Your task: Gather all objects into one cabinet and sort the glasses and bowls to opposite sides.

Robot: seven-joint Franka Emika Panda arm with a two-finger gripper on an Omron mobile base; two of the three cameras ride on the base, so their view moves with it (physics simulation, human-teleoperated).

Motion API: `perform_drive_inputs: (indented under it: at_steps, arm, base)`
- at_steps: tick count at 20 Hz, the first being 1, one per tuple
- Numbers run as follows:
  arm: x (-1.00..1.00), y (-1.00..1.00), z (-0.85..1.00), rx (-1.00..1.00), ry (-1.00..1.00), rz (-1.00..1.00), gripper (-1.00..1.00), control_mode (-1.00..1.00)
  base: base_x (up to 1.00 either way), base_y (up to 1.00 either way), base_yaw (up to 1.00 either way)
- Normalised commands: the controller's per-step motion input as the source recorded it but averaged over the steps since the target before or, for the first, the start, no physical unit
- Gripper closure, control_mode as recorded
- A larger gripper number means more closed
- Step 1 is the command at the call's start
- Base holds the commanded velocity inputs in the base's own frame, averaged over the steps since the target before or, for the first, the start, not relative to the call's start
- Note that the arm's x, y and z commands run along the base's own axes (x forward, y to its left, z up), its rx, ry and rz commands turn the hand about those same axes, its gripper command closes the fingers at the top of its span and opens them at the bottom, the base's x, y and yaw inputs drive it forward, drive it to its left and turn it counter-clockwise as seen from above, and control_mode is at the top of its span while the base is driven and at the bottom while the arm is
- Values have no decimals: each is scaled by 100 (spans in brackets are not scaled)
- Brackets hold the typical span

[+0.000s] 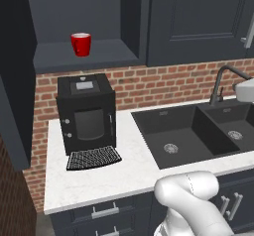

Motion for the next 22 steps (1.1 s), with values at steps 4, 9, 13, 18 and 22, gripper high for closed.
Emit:
perform_drive_inputs:
  at_steps: [4, 9, 13, 18, 22]
  arm:
    - [0, 0, 0, 0, 0, 0, -100, -100]
    - [-6, 21, 5, 4, -5, 0, -100, -100]
    - [-36, 62, 13, 1, -4, 3, -100, -100]
    - [-28, 77, 28, 0, -2, 0, -100, -100]
    - [19, 31, 52, 0, 0, 0, -100, -100]
  base:
    - [0, 0, 0]
    - [0, 0, 0]
    - [0, 0, 0]
    - [0, 0, 0]
    - [0, 0, 0]
